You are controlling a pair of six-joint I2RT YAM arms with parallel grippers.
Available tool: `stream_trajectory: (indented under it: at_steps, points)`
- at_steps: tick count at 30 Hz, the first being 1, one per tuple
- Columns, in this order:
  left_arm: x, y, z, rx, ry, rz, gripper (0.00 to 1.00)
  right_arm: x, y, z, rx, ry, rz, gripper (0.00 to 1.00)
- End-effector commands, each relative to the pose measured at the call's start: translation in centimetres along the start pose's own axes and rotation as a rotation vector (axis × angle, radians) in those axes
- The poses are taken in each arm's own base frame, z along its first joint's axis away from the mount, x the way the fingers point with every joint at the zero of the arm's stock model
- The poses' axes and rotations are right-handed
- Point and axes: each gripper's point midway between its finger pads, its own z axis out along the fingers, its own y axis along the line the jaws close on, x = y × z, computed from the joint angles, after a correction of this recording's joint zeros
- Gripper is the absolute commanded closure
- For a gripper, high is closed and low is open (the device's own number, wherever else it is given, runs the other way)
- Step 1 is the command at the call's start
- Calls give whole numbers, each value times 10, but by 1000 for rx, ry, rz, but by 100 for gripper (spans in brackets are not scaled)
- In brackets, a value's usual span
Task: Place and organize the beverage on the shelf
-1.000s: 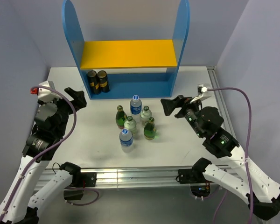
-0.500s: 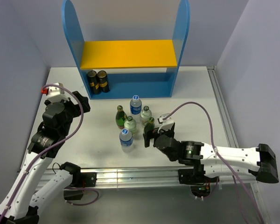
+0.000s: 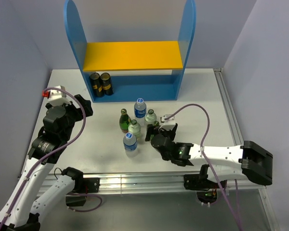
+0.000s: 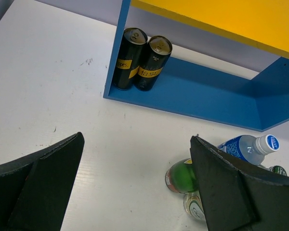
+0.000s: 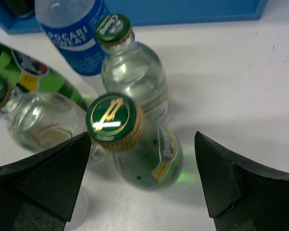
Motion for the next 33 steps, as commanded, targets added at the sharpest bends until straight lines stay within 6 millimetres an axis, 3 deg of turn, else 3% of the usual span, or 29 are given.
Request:
stream_trajectory:
  at_steps: [1, 5, 7, 8, 9, 11, 12, 13, 16, 19, 23, 24, 26, 27, 29, 30, 32, 33]
  points:
    - [-2, -1, -1, 14, -9, 13, 1, -20, -5, 16, 62, -112, 96, 6]
    - [-1, -1, 0, 11, -3, 18, 2, -22, -19, 26, 137, -153, 88, 12]
    - [-1, -1, 1, 12, -3, 19, 1, -22, -22, 27, 147, -169, 94, 26]
    - [-1, -1, 1, 13, -3, 23, 1, -23, -23, 27, 149, -173, 89, 37]
    - [0, -1, 1, 14, -1, 23, 1, -23, -22, 28, 145, -168, 81, 63]
    - [0, -1, 2, 13, 2, 24, 1, -25, -23, 29, 162, -164, 76, 81]
    - [0, -2, 1, 17, 2, 24, 1, -27, -22, 29, 162, -161, 70, 96]
    - [-1, -2, 2, 20, 1, 23, 1, -30, -22, 28, 172, -154, 57, 100]
    - [0, -2, 2, 24, 3, 22, 1, -46, -20, 21, 174, -155, 66, 100]
    - [0, -1, 4, 24, 7, 25, 1, -78, -18, 8, 168, -185, 86, 100]
    - [1, 0, 5, 21, 13, 26, 1, -135, -13, -11, 143, -239, 66, 100]
    - [2, 0, 6, 23, 15, 25, 1, -160, -7, -17, 134, -266, 85, 100]
    - [1, 0, 6, 21, 13, 25, 1, -181, 1, -21, 114, -273, 30, 100]
    - [1, 1, 6, 19, 14, 27, 1, -207, 6, -26, 107, -302, 55, 100]
    - [1, 2, 6, 15, 11, 26, 1, -228, 12, -28, 95, -326, 12, 100]
    - [0, 2, 5, 16, 10, 24, 1, -253, 17, -34, 79, -366, 53, 100]
    - [2, 2, 6, 15, 14, 26, 1, -273, 21, -28, 79, -390, 13, 100]
    - [1, 2, 6, 16, 11, 26, 1, -299, 23, -32, 78, -426, 45, 100]
